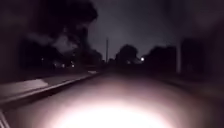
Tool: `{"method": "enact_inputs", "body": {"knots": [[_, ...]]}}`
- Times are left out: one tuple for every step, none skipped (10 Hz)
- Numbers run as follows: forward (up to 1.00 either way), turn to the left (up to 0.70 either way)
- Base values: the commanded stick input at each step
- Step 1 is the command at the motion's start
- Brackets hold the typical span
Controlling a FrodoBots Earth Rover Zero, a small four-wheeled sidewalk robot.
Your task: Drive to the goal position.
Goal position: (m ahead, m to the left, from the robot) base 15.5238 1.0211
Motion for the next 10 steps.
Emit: {"method": "enact_inputs", "body": {"knots": [[0.7,0.0],[0.7,0.0],[0.7,0.0],[0.7,0.0],[0.7,0.0],[0.7,0.0],[0.7,0.0],[0.7,0.0],[0.7,0.0],[0.7,0.0]]}}
